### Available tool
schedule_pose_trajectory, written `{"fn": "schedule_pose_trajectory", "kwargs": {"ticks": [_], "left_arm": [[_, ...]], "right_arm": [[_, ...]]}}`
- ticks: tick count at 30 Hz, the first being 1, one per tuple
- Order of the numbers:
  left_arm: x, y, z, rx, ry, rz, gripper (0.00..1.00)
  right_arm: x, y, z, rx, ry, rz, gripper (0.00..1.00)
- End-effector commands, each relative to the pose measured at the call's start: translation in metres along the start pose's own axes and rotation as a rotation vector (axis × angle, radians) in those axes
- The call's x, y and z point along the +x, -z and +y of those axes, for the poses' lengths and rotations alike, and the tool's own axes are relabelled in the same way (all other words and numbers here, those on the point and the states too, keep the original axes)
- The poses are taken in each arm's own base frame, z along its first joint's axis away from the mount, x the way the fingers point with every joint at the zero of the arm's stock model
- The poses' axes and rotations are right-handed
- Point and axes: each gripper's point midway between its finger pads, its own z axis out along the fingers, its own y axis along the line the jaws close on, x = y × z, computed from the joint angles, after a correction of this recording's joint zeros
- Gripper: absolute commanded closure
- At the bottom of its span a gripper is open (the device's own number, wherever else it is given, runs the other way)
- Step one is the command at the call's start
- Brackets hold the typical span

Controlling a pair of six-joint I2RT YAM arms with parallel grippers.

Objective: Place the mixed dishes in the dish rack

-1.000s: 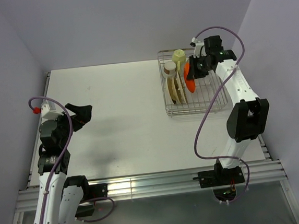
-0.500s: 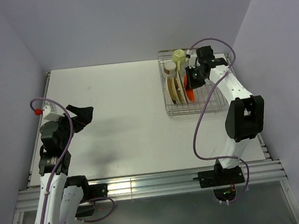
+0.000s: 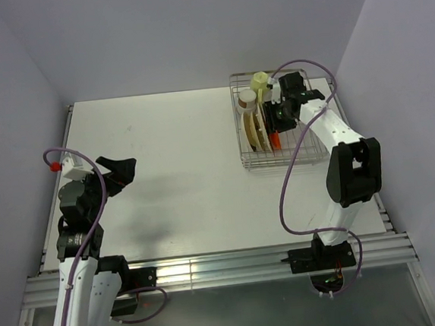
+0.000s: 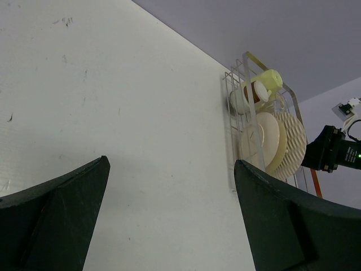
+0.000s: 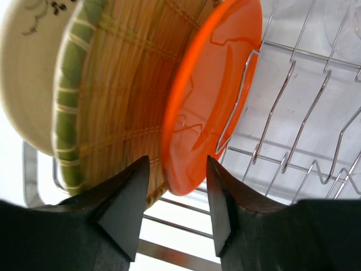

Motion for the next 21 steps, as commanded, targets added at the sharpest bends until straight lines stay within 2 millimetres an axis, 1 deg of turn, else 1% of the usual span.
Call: {"fn": "schedule_pose_trajectory", "kwargs": {"ticks": [1, 2, 4, 7, 8, 9, 11, 12, 14, 15, 16, 17, 18, 19, 20, 21], "left_arm": [[-0.002, 0.001, -0.005, 0.030, 0.009, -0.017, 0.01], [-0.003, 0.001, -0.006, 0.033, 0.007, -0.018, 0.01], [-0.004, 0.001, -0.007, 0.034, 0.001, -0.019, 0.01], [-0.006, 0.002, -0.009, 0.038, -0.015, -0.018, 0.01], [-0.009, 0.003, -0.011, 0.042, -0.021, -0.022, 0.01], [-0.010, 0.004, -0.013, 0.047, -0.029, -0.021, 0.01], [-0.015, 0.005, -0.018, 0.061, -0.050, -0.029, 0.01], [-0.016, 0.005, -0.020, 0.069, -0.057, -0.028, 0.01], [-0.024, 0.007, -0.029, 0.092, -0.083, -0.041, 0.01], [-0.026, 0.006, -0.031, 0.097, -0.094, -0.038, 0.01], [-0.027, 0.006, -0.034, 0.105, -0.115, -0.032, 0.01], [-0.034, 0.008, -0.040, 0.118, -0.127, -0.042, 0.01], [-0.035, 0.006, -0.041, 0.120, -0.145, -0.036, 0.01], [-0.036, 0.007, -0.044, 0.125, -0.154, -0.031, 0.01], [-0.040, 0.008, -0.047, 0.126, -0.161, -0.033, 0.01], [-0.040, 0.007, -0.047, 0.121, -0.165, -0.024, 0.01]], "right_arm": [[-0.009, 0.010, -0.001, 0.022, 0.015, -0.057, 0.46], [-0.009, 0.011, -0.001, 0.023, 0.017, -0.057, 0.46], [-0.012, 0.020, 0.001, 0.021, 0.021, -0.070, 0.45], [-0.024, 0.044, 0.001, 0.034, 0.047, -0.126, 0.43], [-0.031, 0.057, 0.002, 0.039, 0.072, -0.161, 0.40], [-0.039, 0.068, 0.003, 0.044, 0.086, -0.190, 0.40], [-0.048, 0.087, 0.002, 0.059, 0.124, -0.231, 0.35], [-0.056, 0.105, 0.003, 0.065, 0.143, -0.278, 0.33], [-0.063, 0.124, 0.004, 0.074, 0.197, -0.327, 0.29], [-0.068, 0.141, 0.006, 0.080, 0.211, -0.375, 0.27], [-0.073, 0.150, 0.005, 0.087, 0.219, -0.415, 0.25], [-0.076, 0.168, 0.004, 0.113, 0.229, -0.469, 0.20], [-0.073, 0.168, 0.001, 0.131, 0.221, -0.481, 0.18], [-0.082, 0.177, -0.002, 0.157, 0.211, -0.542, 0.16], [-0.084, 0.195, -0.008, 0.206, 0.176, -0.603, 0.15], [-0.079, 0.192, -0.011, 0.222, 0.150, -0.611, 0.16]]}}
